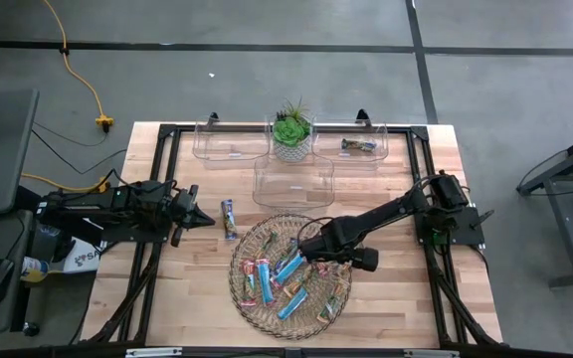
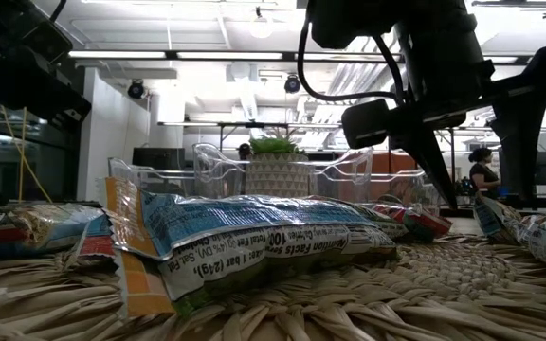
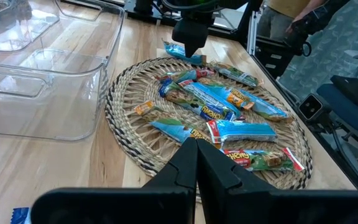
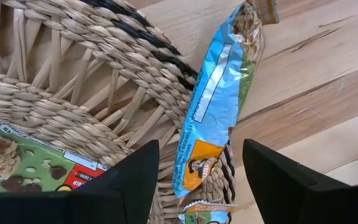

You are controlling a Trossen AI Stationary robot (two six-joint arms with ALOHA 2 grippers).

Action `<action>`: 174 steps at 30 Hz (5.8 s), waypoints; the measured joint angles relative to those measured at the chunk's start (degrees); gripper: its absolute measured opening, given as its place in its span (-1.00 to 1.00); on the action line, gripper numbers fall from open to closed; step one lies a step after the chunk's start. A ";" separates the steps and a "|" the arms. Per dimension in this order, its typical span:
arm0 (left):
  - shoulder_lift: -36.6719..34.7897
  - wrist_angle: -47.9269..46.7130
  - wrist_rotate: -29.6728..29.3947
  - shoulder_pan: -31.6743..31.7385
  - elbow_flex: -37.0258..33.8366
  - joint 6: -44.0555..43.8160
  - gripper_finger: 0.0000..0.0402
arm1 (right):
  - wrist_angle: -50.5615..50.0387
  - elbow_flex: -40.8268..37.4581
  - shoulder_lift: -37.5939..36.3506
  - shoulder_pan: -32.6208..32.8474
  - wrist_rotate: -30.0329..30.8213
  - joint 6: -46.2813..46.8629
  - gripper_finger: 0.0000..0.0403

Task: Pick and place Granola Bars by type
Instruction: Put the yellow granola bar into the top left transparent bin

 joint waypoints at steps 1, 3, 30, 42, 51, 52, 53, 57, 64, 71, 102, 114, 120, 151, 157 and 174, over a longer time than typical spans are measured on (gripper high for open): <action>-0.01 0.00 0.00 0.00 -0.01 0.00 -1.00 | 0.02 0.00 0.00 0.00 0.02 0.00 0.07; 0.00 0.00 0.00 0.00 0.00 0.00 -1.00 | 0.04 0.00 0.02 0.00 0.02 -0.02 0.07; 0.01 0.00 0.17 0.00 0.01 0.00 -1.00 | 7.53 -5.70 0.11 0.30 -2.53 0.59 0.07; 0.01 0.00 0.13 0.00 0.00 0.00 -1.00 | 7.17 -5.70 0.11 0.68 -2.65 0.00 -0.29; 0.00 0.00 -0.09 0.00 0.00 0.00 -1.00 | 7.93 -5.70 0.09 0.68 -2.52 -0.55 -0.54; 0.01 0.00 -0.09 0.00 0.00 0.00 -1.00 | 8.08 -5.70 0.09 0.68 -2.49 -0.57 -0.57; 0.00 0.00 -0.09 0.00 0.01 0.00 -1.00 | 8.24 -5.70 0.09 0.68 -2.49 -0.59 -0.59; 0.01 0.00 -0.07 0.00 0.01 0.00 -1.00 | 9.12 -5.70 0.07 0.68 -2.47 -1.02 -0.67; 0.01 0.00 -0.04 0.00 0.00 0.00 -1.00 | 9.44 -4.85 0.07 0.76 -2.38 -2.11 -0.72; 0.00 0.00 -0.03 0.00 0.00 0.00 -1.00 | 7.78 -2.46 0.04 0.76 -0.45 -2.99 -0.72; 0.01 0.00 0.18 0.00 0.01 0.00 -1.00 | -22.73 21.60 0.00 3.98 5.10 -4.91 -0.83; -0.01 0.00 0.13 0.00 -0.01 0.00 -1.00 | -26.26 33.47 -0.07 0.84 22.91 -16.27 -0.82; 0.01 0.00 -0.07 0.00 0.01 0.00 -1.00 | -21.45 36.10 -0.07 -2.97 33.13 -28.94 -0.86; 0.01 0.01 -0.02 0.00 0.01 0.00 -1.00 | 45.16 37.05 2.26 -33.54 19.17 -103.26 -0.85; 0.01 0.02 0.17 0.00 0.01 0.00 -1.00 | 57.73 37.05 8.09 -35.95 12.36 -105.71 -0.83; 0.01 0.00 0.11 0.00 0.01 0.00 -1.00 | 59.65 37.00 18.38 -36.15 13.25 -127.80 -0.85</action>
